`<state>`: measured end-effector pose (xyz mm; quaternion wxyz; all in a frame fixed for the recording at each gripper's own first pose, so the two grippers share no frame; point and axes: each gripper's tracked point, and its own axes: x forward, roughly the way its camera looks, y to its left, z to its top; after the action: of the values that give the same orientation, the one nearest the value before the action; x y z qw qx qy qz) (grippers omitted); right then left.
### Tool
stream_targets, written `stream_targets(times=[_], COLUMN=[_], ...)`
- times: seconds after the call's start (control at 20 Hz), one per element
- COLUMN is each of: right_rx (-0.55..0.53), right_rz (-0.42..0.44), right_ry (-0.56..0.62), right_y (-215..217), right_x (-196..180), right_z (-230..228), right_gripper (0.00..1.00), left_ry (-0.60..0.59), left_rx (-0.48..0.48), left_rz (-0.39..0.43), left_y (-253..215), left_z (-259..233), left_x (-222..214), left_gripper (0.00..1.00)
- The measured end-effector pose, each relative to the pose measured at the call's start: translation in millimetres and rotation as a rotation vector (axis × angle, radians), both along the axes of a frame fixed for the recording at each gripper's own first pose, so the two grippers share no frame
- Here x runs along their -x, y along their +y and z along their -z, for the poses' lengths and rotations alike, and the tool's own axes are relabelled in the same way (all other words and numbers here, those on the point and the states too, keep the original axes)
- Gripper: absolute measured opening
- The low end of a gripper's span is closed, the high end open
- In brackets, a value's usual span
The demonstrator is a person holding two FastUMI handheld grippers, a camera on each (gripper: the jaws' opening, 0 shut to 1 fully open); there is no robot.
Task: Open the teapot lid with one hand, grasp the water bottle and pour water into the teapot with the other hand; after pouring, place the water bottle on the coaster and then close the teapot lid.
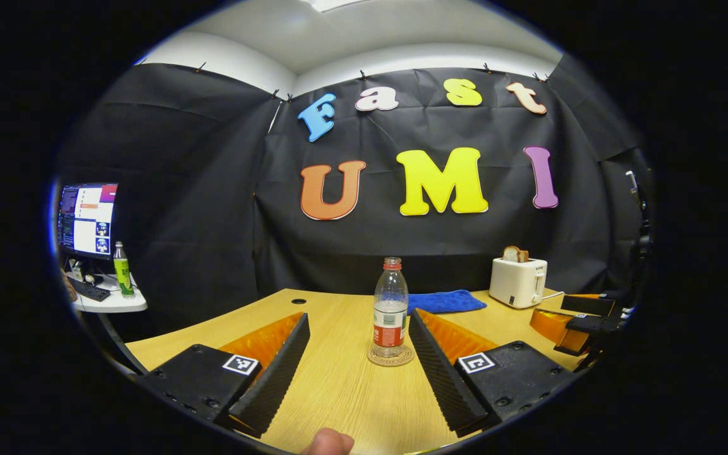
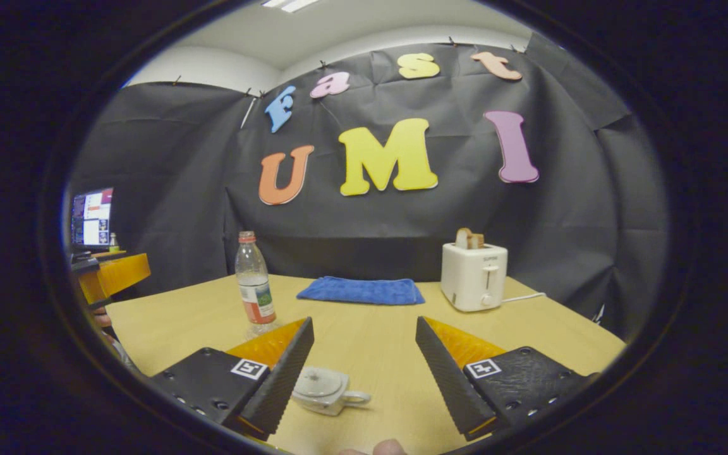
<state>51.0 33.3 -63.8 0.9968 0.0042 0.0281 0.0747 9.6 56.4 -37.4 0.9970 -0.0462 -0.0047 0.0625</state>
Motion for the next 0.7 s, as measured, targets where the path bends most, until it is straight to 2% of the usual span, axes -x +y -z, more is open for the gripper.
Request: stream_targets(times=[0.3, 0.35, 0.4, 0.45, 0.7], right_rx=[0.047, 0.043, 0.029, 0.014, -0.003], right_rz=[0.11, 0.124, 0.136, 0.148, 0.161], right_ry=[-0.094, -0.095, -0.098, -0.097, -0.087], right_y=[-37.4, -41.9, -45.9, -50.1, -50.1], right_x=[42.8, 48.4, 51.7, 55.2, 63.3], right_z=[-45.6, -49.7, -54.3, -56.2, -57.8], right_gripper=[0.97, 0.95, 0.99, 0.98, 0.96], left_ry=[-0.035, -0.042, -0.049, -0.06, -0.081], left_rx=[0.016, 0.011, 0.004, -0.004, -0.03], left_rz=[0.053, 0.059, 0.064, 0.065, 0.1], left_y=[-35.4, -38.5, -40.6, -41.6, -51.6], left_z=[-24.6, -30.4, -35.1, -39.8, -50.8], left_x=[-4.6, -3.6, -2.1, -0.8, 4.9], left_gripper=[0.99, 0.98, 0.98, 0.98, 0.99])
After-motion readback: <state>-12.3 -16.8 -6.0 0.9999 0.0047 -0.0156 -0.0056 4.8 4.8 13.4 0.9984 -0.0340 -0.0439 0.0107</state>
